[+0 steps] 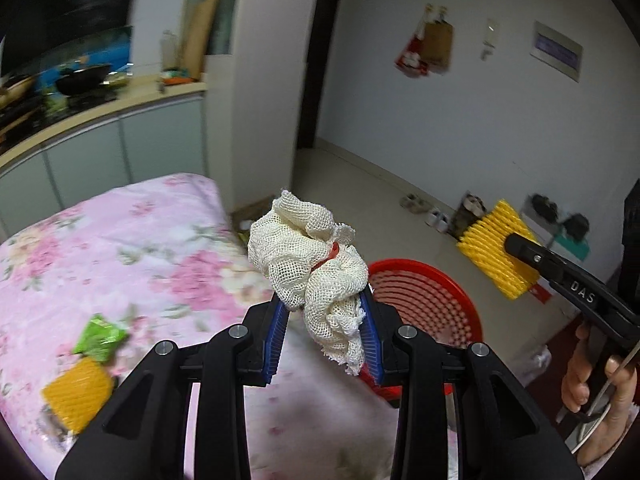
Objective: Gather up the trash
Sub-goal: 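Carry the cream mesh cloth and yellow foam sleeve to the red basket and release both, then return the left tool to the quilt and grasp the clear snack bag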
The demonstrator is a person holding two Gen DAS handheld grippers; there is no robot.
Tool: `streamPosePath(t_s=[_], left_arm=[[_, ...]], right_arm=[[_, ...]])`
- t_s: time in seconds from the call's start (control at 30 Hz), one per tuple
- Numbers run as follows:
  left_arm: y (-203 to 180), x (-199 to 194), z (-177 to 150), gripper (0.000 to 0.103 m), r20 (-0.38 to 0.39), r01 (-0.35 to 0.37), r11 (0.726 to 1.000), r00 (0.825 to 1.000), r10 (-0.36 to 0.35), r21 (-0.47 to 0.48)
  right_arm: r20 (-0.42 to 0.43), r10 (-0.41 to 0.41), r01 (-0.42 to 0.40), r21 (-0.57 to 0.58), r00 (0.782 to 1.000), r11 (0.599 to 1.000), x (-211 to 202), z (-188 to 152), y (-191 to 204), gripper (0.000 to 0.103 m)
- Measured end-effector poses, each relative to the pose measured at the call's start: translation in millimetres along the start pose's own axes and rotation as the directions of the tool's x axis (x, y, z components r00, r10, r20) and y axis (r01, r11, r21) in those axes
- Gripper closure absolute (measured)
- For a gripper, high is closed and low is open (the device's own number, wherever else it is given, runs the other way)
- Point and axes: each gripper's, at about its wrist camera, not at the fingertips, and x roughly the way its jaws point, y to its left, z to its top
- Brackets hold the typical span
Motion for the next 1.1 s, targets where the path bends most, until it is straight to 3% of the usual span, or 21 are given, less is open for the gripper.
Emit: streamPosePath(t_s=[0.23,0.47,0.53,0.6,0.63,0.83,1.1], left_arm=[[-44.7,46.3,1.1,0.071,-0.090,0.097,0.994,0.992,-0.092,0.052],[-74.9,93.3,-9.1,0.069,-0.202,0.147,0.987,0.971,-0.130,0.072],[-77.2,101.4,-13.1,0.064,-0.220,0.145,0.987,0.967,-0.126,0.072],[-77.3,108.1,-14.9,0.057,-0.234,0.142,0.987,0.965,-0.121,0.072],[-77.6,109.8,-15.6,0.050,-0.240,0.140,0.988,0.963,-0.119,0.070],[-68.7,104.6,-14.6,0.034,-0.213,0.109,0.992,0.973,-0.093,0.063],[-47.0,67.5,-9.0,0.026,-0.136,0.054,0.998,0.990,-0.049,0.038]], right_arm=[[-0.063,-0.072,0.075,0.045,0.995,0.996,21.6,-12.6,-28.0,0.088],[-0.120,-0.092,0.099,0.054,0.988,0.994,43.0,-22.1,-41.5,0.086],[-0.139,-0.083,0.093,0.065,0.987,0.994,47.7,-25.4,-45.0,0.080],[-0.143,-0.079,0.092,0.082,0.987,0.992,47.9,-27.7,-48.7,0.062],[-0.141,-0.080,0.094,0.094,0.987,0.991,47.6,-29.0,-50.7,0.060],[-0.139,-0.070,0.086,0.107,0.988,0.991,43.4,-30.0,-53.1,0.060],[-0.089,-0.054,0.061,0.072,0.995,0.996,20.0,-28.1,-36.0,0.057]])
